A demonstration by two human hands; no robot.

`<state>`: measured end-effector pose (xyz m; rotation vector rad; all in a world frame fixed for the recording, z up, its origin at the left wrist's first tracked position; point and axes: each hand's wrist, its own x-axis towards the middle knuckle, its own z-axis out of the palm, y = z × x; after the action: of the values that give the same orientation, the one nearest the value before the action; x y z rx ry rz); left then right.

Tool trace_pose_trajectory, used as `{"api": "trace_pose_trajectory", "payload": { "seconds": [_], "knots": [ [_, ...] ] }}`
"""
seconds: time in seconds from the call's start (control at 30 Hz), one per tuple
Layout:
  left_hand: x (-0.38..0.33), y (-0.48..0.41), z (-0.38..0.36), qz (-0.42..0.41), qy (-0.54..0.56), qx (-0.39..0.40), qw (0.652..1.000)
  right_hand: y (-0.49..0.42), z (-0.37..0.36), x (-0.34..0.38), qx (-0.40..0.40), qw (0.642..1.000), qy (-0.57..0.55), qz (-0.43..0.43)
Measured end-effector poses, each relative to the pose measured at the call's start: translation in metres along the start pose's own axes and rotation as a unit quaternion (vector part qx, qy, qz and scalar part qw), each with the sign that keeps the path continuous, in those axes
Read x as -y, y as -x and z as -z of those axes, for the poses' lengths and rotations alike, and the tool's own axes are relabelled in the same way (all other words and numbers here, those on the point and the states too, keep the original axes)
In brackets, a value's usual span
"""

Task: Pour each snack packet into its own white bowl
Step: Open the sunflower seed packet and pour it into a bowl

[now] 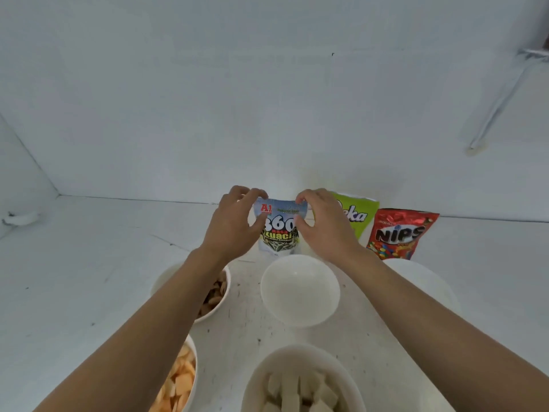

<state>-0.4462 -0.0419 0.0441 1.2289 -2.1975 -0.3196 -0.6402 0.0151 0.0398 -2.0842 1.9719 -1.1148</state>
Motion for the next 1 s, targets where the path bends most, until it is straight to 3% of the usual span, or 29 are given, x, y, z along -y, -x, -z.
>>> {"api": "trace_pose_trajectory", "payload": {
  "seconds": [0.27,0.5,0.8,1.0],
  "knots": [
    [0.021,-0.045,-0.036,-0.002,-0.021,0.053,0.998,-0.033,-0.033,-0.027,0.043,0.998,0.032,-0.014],
    [0.032,-0.049,-0.036,-0.035,-0.001,0.049,0.998,-0.037,-0.046,-0.031,-0.004,1.0,0.009,0.002],
    [0.036,-0.046,0.045,-0.1,0.034,-0.043,0.994,-0.052,-0.032,0.027,-0.118,0.988,-0.077,0.071],
    [0.059,-0.005,0.104,-0.094,0.049,-0.109,0.988,-0.047,-0.047,0.092,-0.112,0.976,-0.111,0.153]
  ]
}}
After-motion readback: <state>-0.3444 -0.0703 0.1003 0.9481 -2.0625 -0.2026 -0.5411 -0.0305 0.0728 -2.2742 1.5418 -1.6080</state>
